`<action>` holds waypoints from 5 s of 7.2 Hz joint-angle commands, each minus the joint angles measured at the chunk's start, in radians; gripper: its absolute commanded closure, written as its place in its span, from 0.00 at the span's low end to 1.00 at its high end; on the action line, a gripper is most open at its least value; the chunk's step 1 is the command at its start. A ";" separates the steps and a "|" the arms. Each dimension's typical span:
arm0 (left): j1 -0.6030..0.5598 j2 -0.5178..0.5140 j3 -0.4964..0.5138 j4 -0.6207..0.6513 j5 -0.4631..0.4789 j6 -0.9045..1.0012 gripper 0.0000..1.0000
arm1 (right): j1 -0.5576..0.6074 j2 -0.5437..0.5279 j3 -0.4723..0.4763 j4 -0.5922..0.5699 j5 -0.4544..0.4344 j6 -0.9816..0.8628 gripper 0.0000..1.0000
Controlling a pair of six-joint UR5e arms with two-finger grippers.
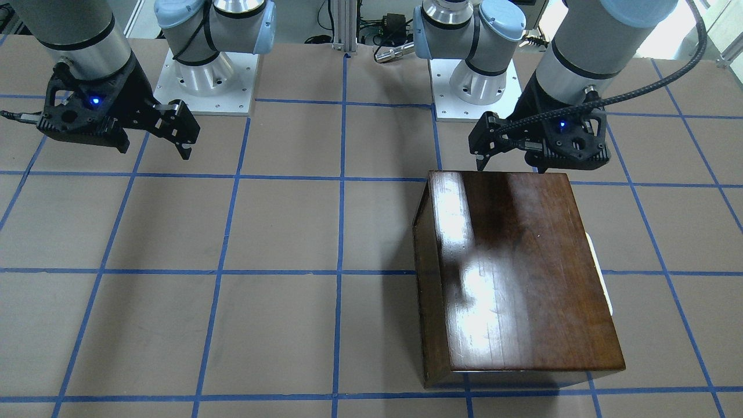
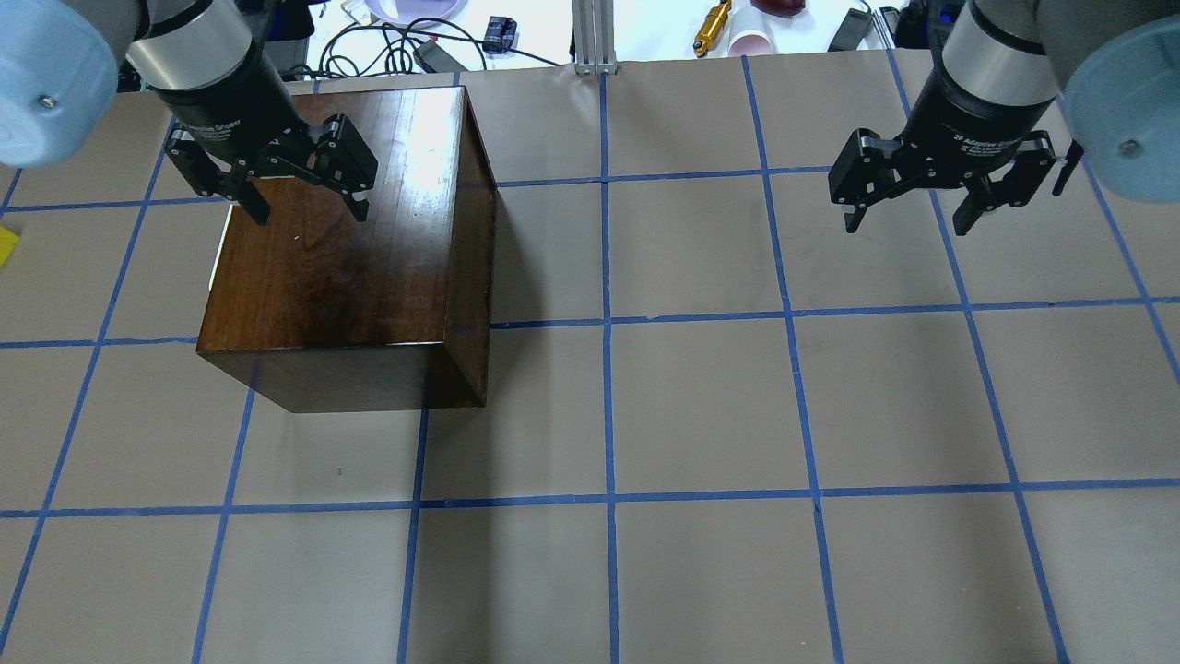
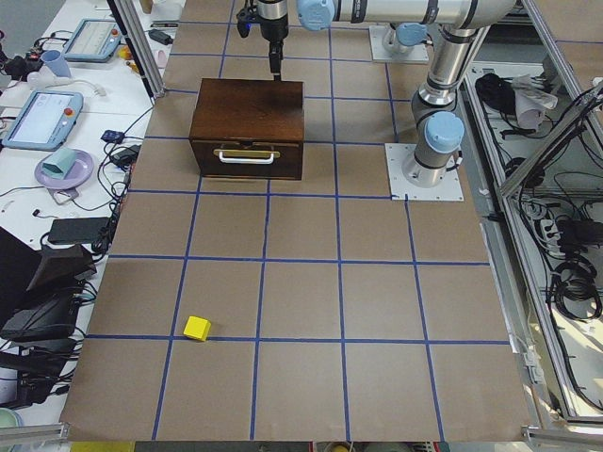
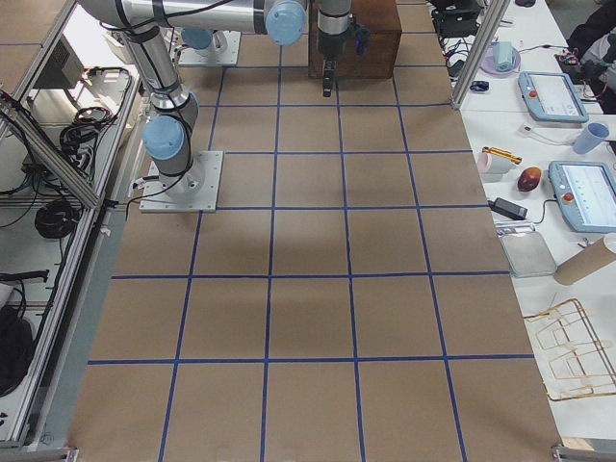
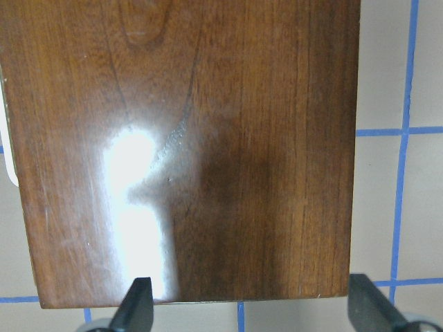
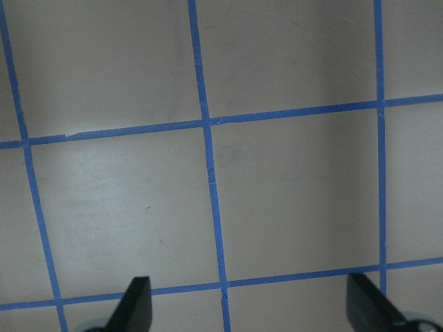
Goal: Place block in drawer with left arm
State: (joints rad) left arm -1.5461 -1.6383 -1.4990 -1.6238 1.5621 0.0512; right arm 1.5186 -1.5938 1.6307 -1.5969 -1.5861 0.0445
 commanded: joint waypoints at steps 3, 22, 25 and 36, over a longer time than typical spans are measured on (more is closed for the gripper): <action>0.000 0.005 -0.010 0.001 -0.004 -0.001 0.00 | 0.000 0.000 0.000 0.000 0.000 0.000 0.00; 0.498 -0.194 0.043 0.185 -0.142 0.355 0.00 | 0.000 0.000 0.001 0.000 -0.002 0.000 0.00; 0.505 -0.251 0.042 0.234 -0.148 0.420 0.00 | -0.002 0.000 0.000 0.000 0.000 0.000 0.00; 0.505 -0.360 -0.017 0.279 -0.278 0.569 0.00 | 0.000 0.000 0.000 0.000 0.000 0.000 0.00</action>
State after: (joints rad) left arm -1.0416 -1.9946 -1.5141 -1.3205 1.3022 0.6191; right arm 1.5186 -1.5938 1.6307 -1.5969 -1.5861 0.0445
